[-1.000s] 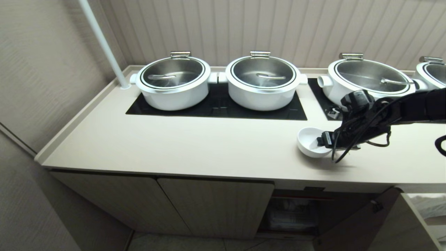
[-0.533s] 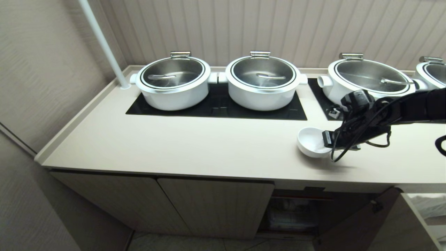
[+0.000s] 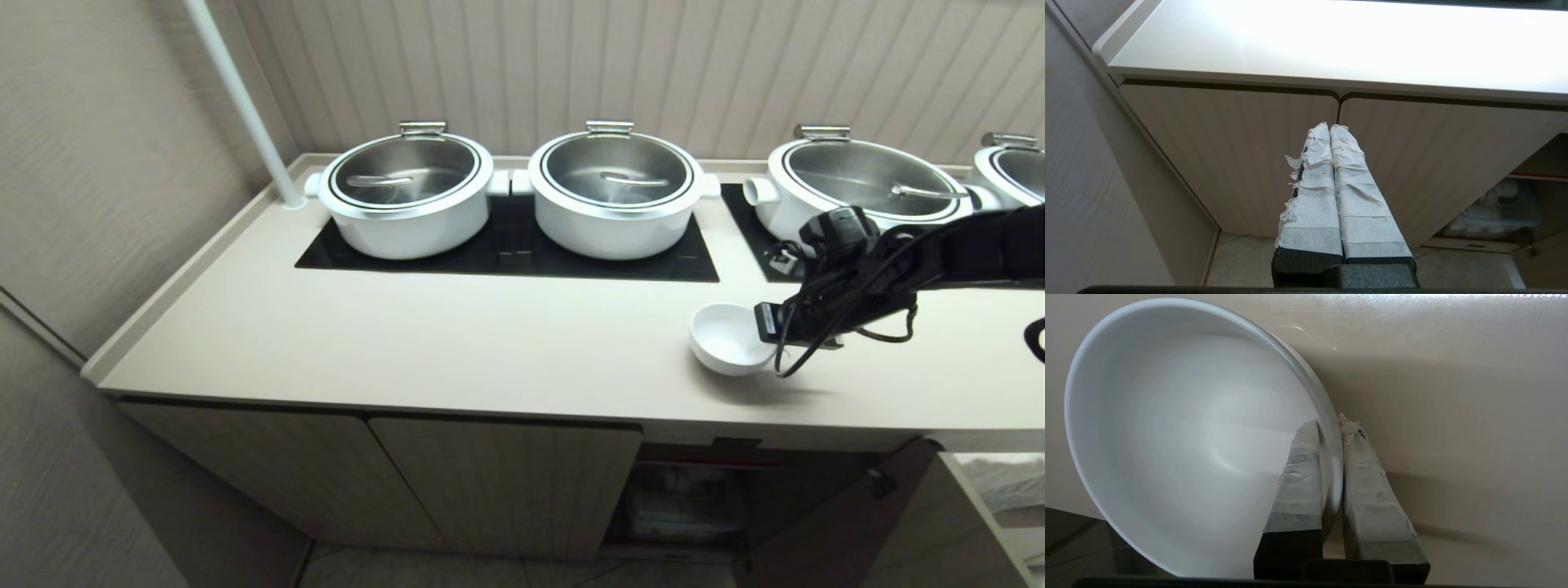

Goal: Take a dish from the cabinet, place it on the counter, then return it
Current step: Pick up the bowl from the table

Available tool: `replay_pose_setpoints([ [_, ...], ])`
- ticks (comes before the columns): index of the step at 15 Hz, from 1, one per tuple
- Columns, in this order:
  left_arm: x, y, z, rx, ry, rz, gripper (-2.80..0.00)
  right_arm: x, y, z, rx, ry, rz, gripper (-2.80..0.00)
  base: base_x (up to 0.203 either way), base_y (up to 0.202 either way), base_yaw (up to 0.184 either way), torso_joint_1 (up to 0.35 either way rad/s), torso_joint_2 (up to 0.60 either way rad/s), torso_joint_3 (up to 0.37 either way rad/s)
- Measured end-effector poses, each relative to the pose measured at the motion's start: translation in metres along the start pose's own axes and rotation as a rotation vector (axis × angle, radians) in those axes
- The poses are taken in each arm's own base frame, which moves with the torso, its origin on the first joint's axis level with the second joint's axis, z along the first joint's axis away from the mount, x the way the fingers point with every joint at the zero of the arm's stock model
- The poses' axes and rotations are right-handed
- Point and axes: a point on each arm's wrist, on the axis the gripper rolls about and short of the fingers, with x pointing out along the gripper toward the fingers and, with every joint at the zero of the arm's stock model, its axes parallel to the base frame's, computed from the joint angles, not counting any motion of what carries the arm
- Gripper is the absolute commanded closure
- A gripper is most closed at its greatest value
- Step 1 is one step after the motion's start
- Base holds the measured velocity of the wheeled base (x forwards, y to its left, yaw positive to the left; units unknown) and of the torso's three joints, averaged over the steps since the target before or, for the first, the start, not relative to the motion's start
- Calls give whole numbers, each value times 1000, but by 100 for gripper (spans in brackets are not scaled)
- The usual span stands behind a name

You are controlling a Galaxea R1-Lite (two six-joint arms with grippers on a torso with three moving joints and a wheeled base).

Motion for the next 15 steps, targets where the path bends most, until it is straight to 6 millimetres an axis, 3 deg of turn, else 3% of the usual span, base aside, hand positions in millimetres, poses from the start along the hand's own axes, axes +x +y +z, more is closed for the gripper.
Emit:
replay_pose_setpoints([
  [15, 0, 0, 0, 0, 0, 0, 0, -27, 4, -7, 140, -13, 1, 0, 0, 0, 0, 0, 0, 0],
])
